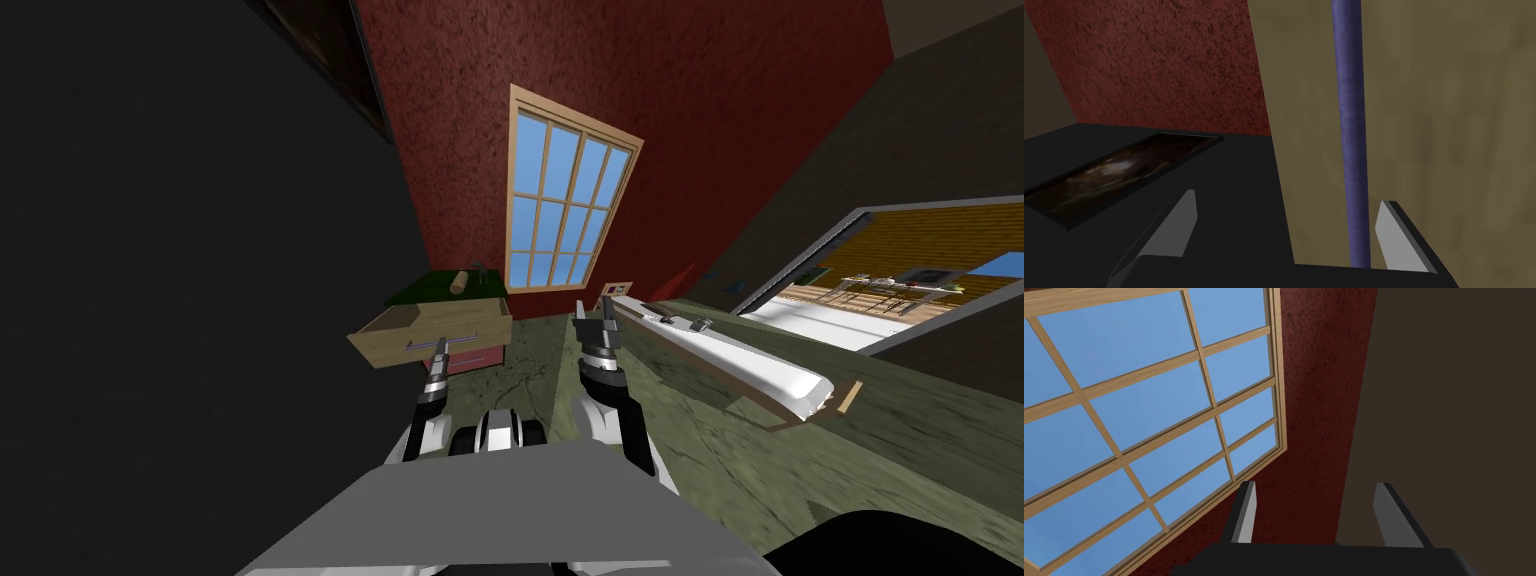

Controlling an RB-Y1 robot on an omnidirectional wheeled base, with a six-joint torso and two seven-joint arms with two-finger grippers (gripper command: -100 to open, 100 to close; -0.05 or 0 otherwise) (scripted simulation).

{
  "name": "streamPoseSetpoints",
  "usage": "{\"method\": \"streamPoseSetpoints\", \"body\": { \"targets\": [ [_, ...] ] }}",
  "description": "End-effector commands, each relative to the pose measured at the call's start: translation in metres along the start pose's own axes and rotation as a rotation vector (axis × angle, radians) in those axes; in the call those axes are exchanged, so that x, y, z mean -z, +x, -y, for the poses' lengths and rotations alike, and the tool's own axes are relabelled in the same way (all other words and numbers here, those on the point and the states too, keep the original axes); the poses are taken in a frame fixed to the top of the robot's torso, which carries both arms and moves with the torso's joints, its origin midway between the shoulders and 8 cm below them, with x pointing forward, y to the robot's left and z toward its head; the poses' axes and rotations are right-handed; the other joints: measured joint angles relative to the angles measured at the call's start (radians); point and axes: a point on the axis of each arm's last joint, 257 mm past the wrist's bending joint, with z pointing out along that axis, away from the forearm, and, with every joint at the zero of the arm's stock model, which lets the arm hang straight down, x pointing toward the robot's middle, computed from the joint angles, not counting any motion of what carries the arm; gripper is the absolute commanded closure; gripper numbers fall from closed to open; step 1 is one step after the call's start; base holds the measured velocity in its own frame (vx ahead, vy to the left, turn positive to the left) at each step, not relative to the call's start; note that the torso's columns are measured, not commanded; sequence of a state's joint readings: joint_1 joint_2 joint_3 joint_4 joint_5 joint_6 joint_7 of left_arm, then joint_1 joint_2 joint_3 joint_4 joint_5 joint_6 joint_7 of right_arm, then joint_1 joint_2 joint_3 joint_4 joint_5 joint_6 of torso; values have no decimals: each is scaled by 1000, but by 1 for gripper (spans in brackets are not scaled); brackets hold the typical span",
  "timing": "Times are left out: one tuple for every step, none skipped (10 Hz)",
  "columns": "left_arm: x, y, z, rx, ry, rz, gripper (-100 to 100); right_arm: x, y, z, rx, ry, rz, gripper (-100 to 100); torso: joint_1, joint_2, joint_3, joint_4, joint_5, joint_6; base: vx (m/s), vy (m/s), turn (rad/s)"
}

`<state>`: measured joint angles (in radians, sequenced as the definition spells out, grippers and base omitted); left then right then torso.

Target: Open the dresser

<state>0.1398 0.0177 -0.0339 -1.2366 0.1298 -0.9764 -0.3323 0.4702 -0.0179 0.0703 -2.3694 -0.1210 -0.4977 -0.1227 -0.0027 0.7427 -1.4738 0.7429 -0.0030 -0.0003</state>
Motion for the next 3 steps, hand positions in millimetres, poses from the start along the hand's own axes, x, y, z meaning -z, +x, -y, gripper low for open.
{"method": "streamPoseSetpoints", "body": {
  "targets": [
    [1,0,-1,0,-5,-1,0,0,0,0,0,0,0,0,1,-2,-1,-2,1,0,0,0,0],
    [1,0,-1,0,-4,-1,0,0,0,0,0,0,0,0,2,-4,-2,-4,2,0,0,0,0],
    [1,0,-1,0,-4,-1,0,0,0,0,0,0,0,0,3,-5,-3,-5,3,0,0,0,0]
  ]
}}
